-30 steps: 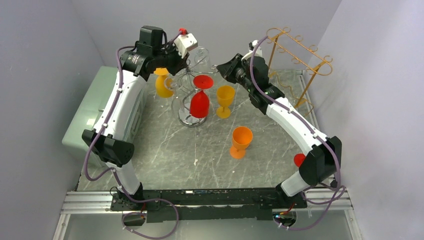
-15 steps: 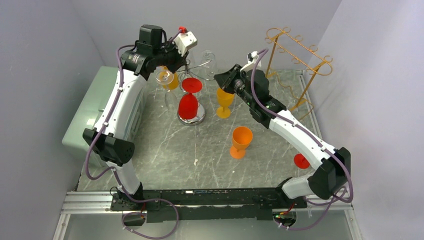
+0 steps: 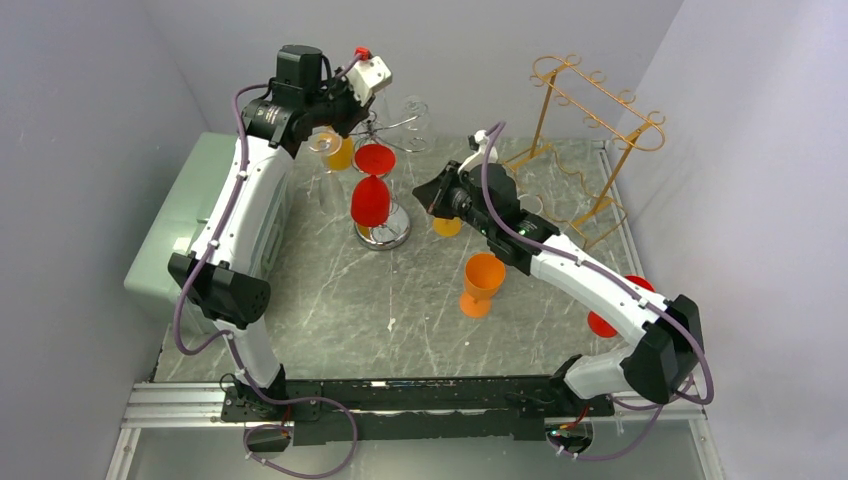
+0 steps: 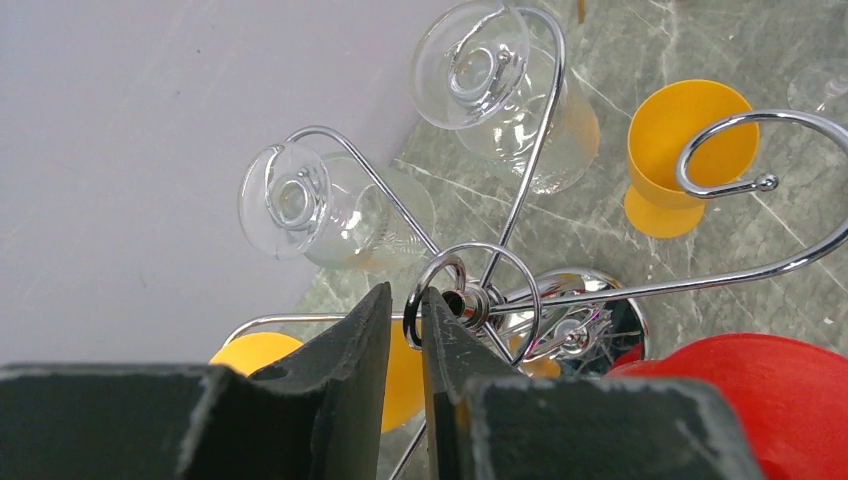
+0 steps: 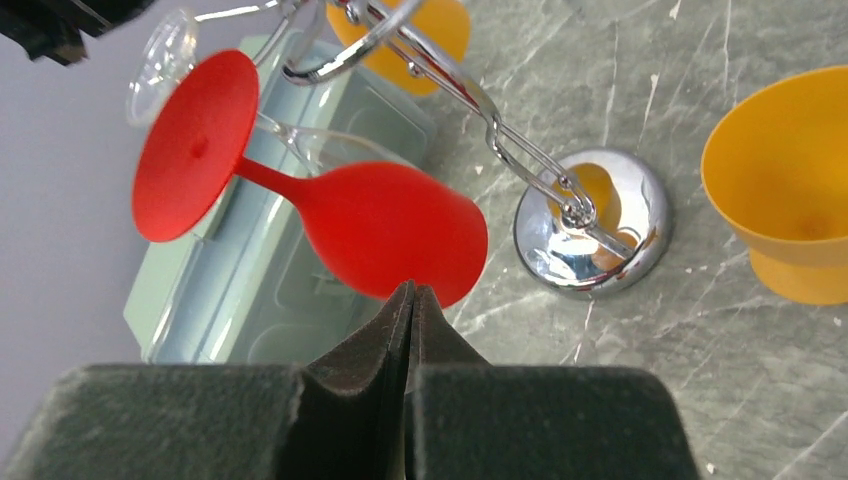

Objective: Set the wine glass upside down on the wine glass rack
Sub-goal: Adjust the wine rack at the center of the board.

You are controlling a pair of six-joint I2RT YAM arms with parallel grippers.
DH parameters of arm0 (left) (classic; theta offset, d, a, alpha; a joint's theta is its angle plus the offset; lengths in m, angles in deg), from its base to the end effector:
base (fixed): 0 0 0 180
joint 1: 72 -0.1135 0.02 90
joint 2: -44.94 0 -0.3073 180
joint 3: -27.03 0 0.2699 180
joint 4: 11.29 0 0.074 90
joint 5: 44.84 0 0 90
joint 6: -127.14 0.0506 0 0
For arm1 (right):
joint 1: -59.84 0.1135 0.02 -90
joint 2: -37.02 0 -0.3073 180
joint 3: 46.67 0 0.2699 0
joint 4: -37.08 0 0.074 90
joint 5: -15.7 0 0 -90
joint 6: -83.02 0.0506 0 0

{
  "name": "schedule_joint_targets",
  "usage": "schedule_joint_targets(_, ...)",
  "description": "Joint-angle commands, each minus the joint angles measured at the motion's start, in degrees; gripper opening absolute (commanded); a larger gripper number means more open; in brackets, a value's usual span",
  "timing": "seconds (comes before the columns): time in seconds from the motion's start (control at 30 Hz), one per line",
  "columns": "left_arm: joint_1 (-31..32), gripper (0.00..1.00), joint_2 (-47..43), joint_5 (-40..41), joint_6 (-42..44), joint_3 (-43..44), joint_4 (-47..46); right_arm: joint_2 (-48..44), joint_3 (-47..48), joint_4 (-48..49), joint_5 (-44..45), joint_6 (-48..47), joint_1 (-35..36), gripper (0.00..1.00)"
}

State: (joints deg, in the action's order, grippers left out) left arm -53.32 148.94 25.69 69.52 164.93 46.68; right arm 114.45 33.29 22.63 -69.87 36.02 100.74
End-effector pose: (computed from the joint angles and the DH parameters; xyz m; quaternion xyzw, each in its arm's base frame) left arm 0.4015 -0.1535 0.5126 0.4394 0.7065 -0.0769 0.5494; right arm 0.2630 0.2226 0.3996 0.0386 0.7755 0.3984 0.4882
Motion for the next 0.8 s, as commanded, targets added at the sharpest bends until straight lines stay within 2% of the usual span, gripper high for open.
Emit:
schedule_joint_targets(0.0,-0.6,0.22,-0.1,1.2,1.3,2.8,-4.4,-0.2,0.4,0.4,0.3,0.2,0.6,0.00)
schedule_joint_targets(0.13,-0.6,0.26,-2.0,0.9,1.6,0.5,-5.8,-1.1,1.7,-1.2,2.1,-2.0,0.5,0.00)
schedule_joint_targets(0.3,-0.4,0.41,-4.5,-1.1,-0.3,-1.2,-6.9,-2.9,4.4,-3.2,3.4,-5.1,-0.8,0.11)
schedule_joint_targets(0.53,-0.4,0.46,-6.1,-2.2,-3.2,-1.8,-6.1,-4.4,3.7,-3.1,2.9,-5.7,-0.8,0.13)
schedule_joint_targets(0.77,-0.4,0.57,-8.7,-2.2,-5.1,-3.2,-6.3,-6.8,4.8,-4.2,3.5,-7.8,-1.9,0.34)
